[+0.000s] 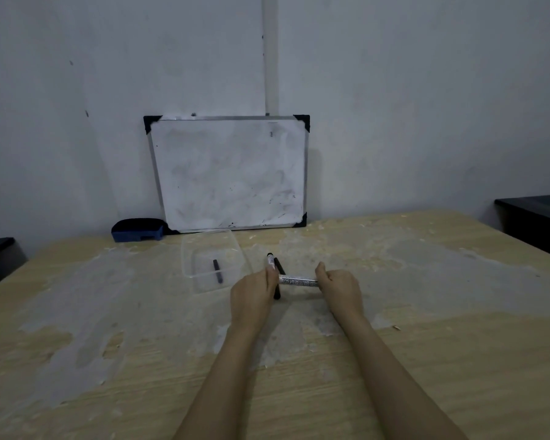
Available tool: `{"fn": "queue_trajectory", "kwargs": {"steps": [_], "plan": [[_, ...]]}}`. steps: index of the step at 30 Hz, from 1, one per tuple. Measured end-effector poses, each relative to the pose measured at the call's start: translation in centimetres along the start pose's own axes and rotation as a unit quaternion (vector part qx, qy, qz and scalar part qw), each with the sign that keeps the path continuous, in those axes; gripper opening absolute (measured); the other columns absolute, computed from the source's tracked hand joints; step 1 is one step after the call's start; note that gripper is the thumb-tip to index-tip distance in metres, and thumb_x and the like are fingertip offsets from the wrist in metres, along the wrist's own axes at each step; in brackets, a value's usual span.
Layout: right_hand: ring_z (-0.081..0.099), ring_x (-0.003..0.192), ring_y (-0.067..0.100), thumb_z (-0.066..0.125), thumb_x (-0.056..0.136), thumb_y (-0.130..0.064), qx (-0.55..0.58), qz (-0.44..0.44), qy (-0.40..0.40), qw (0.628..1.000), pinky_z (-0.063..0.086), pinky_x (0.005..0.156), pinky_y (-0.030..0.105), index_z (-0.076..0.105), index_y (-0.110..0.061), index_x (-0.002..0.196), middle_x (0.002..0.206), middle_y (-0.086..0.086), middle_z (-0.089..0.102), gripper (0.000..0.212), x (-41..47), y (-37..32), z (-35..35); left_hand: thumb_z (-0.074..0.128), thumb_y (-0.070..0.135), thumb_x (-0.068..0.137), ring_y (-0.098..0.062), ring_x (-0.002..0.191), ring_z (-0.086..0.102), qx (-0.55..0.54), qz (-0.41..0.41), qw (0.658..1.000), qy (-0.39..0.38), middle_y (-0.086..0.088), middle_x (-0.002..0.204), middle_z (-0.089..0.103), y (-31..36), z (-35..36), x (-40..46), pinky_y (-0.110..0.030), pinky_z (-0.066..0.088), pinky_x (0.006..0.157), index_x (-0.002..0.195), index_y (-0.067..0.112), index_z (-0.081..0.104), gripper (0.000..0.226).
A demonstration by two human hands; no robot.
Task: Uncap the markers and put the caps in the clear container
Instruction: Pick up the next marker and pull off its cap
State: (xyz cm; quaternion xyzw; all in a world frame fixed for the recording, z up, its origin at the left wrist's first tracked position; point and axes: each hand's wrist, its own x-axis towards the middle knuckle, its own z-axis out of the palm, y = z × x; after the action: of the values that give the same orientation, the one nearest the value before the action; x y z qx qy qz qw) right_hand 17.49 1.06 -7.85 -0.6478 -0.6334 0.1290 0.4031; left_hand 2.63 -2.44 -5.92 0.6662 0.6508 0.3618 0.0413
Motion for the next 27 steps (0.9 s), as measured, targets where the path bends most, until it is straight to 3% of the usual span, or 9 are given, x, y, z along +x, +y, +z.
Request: {"fn": "queue_trajectory", "kwargs": {"steps": [3,5,7,9,13,20,22,24,27], "plan": [[0.050,0.087,0.028,0.039,0.097,-0.027,0.019,-0.020,0.102,0.994,0.036,0.069,0.034,0.068,0.001,0.061,0.049,0.007,0.042,0.054,-0.3,-0.1,-0.5,0.025,0.018,0.100,-0.023,0.057,0.046,-0.022,-0.092,0.995,-0.009,0.002,0.050,0.036,-0.7,0.0,0.3,-0.028,0.026,0.048,0.055,0.013,0.032,0.045],[0.047,0.100,0.031,0.040,0.097,-0.025,0.039,-0.012,0.127,0.991,0.032,0.068,0.033,0.072,0.006,0.080,0.052,0.006,0.042,0.048,-0.2,-0.1,-1.0,0.027,0.016,0.098,-0.023,0.062,0.046,-0.030,-0.117,0.993,0.006,0.002,0.051,0.037,-1.4,-0.2,0.4,-0.028,0.028,0.052,0.053,0.017,0.029,0.046],[0.045,0.105,0.031,0.038,0.098,-0.028,0.051,0.003,0.097,0.994,0.028,0.067,0.030,0.072,0.002,0.092,0.055,0.001,0.036,0.046,-0.2,-0.1,-1.2,0.028,0.022,0.099,-0.025,0.067,0.051,-0.027,-0.111,0.993,0.015,-0.001,0.058,0.048,-1.6,-0.2,0.4,-0.029,0.032,0.057,0.064,0.012,0.044,0.040],[0.043,0.108,0.029,0.035,0.097,-0.035,0.057,0.017,0.057,0.997,0.029,0.066,0.029,0.070,-0.004,0.098,0.064,0.004,0.041,0.047,-0.3,0.0,-1.0,0.033,0.029,0.098,-0.029,0.077,0.058,-0.014,-0.097,0.995,0.009,-0.011,0.080,0.062,-1.5,0.1,0.4,-0.030,0.036,0.064,0.086,0.005,0.054,0.034],[0.038,0.113,0.029,0.035,0.096,-0.038,0.086,0.054,-0.008,0.995,0.028,0.071,0.029,0.062,-0.008,0.090,0.085,0.015,0.050,0.041,0.1,0.5,-0.5,0.041,0.020,0.093,-0.031,0.095,0.058,0.089,-0.056,0.994,-0.004,-0.015,0.107,0.058,-1.8,0.4,0.3,-0.037,0.047,0.075,0.106,0.003,0.051,0.024],[0.040,0.113,0.031,0.036,0.097,-0.034,0.047,0.055,-0.091,0.993,0.037,0.086,0.039,0.056,-0.003,0.108,0.107,0.018,0.059,0.039,0.5,0.9,-0.6,0.045,0.024,0.090,-0.029,0.107,0.052,0.152,-0.057,0.986,-0.023,-0.014,0.116,0.056,-1.8,0.3,0.2,-0.036,0.045,0.087,0.117,0.007,0.050,0.032],[0.046,0.102,0.028,0.039,0.096,-0.034,0.082,0.055,-0.097,0.990,0.038,0.076,0.036,0.056,-0.008,0.101,0.094,0.012,0.056,0.032,0.6,0.9,-0.5,0.049,0.026,0.088,-0.030,0.108,0.051,0.139,-0.063,0.988,0.027,-0.015,0.114,0.057,-1.6,0.0,0.1,-0.037,0.044,0.089,0.117,0.005,0.050,0.035],[0.050,0.078,0.020,0.046,0.094,-0.032,0.134,0.054,-0.087,0.986,0.036,0.062,0.030,0.055,-0.013,0.092,0.082,0.003,0.053,0.021,0.6,0.8,-0.6,0.054,0.022,0.087,-0.032,0.104,0.053,0.090,-0.039,0.989,0.108,-0.019,0.108,0.059,-1.3,-0.1,0.1,-0.040,0.046,0.088,0.112,-0.001,0.054,0.034],[0.042,0.060,0.009,0.055,0.090,-0.023,0.185,0.041,-0.095,0.977,0.031,0.051,0.022,0.057,-0.012,0.088,0.069,-0.004,0.047,0.012,0.4,0.5,-1.2,0.048,0.019,0.094,-0.025,0.101,0.053,-0.097,-0.039,0.982,0.156,-0.016,0.111,0.055,-0.7,-0.1,0.1,-0.031,0.044,0.083,0.112,-0.002,0.053,0.029]]}}
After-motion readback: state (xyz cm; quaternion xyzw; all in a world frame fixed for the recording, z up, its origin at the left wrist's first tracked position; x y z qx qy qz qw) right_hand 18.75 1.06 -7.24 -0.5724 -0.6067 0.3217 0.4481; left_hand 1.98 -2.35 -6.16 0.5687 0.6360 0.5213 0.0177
